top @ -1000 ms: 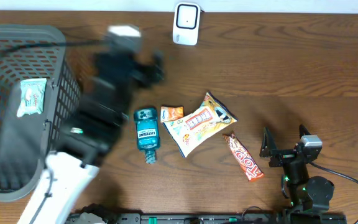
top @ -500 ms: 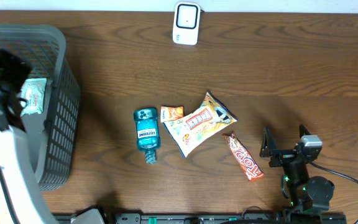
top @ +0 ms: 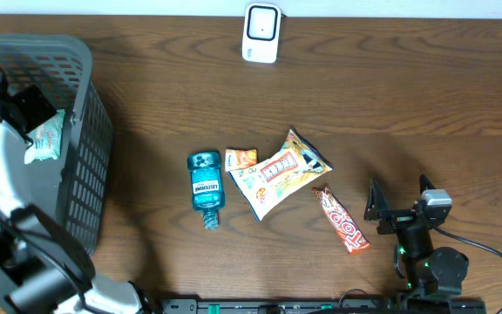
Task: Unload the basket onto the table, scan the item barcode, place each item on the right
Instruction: 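Reach the left gripper into the basket and grasp the mint-green wipes pack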
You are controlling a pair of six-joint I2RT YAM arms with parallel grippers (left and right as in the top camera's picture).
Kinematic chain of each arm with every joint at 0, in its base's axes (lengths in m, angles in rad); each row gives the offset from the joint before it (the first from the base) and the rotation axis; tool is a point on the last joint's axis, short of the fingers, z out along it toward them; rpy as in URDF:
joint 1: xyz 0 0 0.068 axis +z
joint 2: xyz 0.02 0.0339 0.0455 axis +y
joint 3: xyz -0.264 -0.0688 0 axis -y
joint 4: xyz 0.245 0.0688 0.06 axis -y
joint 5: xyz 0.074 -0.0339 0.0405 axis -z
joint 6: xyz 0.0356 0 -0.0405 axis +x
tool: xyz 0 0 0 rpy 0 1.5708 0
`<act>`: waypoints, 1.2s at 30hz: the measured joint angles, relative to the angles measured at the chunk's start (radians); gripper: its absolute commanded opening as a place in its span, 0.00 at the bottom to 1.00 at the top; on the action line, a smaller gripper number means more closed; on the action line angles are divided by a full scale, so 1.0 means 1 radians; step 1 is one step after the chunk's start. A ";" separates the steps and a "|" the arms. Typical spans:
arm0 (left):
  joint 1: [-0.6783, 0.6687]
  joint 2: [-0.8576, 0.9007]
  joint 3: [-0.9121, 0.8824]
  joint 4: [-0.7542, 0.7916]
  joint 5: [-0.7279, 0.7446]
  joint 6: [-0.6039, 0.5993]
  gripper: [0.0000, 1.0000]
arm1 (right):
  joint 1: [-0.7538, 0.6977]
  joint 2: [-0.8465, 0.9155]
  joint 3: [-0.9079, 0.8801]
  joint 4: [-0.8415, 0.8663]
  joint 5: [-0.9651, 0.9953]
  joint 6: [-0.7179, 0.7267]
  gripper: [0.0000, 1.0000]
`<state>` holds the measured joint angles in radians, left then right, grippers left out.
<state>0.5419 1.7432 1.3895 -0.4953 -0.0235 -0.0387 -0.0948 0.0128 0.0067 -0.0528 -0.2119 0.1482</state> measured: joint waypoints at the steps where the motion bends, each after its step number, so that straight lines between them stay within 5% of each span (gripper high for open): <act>1: 0.000 0.020 0.000 0.014 -0.001 0.027 1.00 | 0.000 0.000 0.000 0.000 0.000 0.000 0.99; 10: 0.000 0.240 0.000 0.102 -0.001 0.301 0.98 | 0.000 0.000 0.000 0.000 0.000 0.000 0.99; 16: 0.008 0.293 0.016 0.120 0.015 0.358 0.98 | 0.000 0.000 0.000 0.000 0.000 0.000 0.99; 18: 0.008 0.298 0.022 0.118 0.018 0.359 0.88 | 0.000 0.000 0.000 0.000 0.000 0.000 0.99; 23: 0.008 0.302 0.025 0.100 0.026 0.368 0.45 | 0.000 0.000 0.000 0.000 0.000 0.000 0.99; 30: 0.006 0.290 0.025 0.055 0.014 0.372 0.40 | 0.000 0.000 0.000 0.000 0.000 0.000 0.99; 36: 0.006 0.183 -0.009 0.070 0.015 0.234 0.40 | 0.000 0.000 0.000 0.000 0.000 0.000 0.99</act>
<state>0.5480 1.9263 1.3804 -0.4255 -0.0086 0.1955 -0.0948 0.0128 0.0067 -0.0528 -0.2119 0.1482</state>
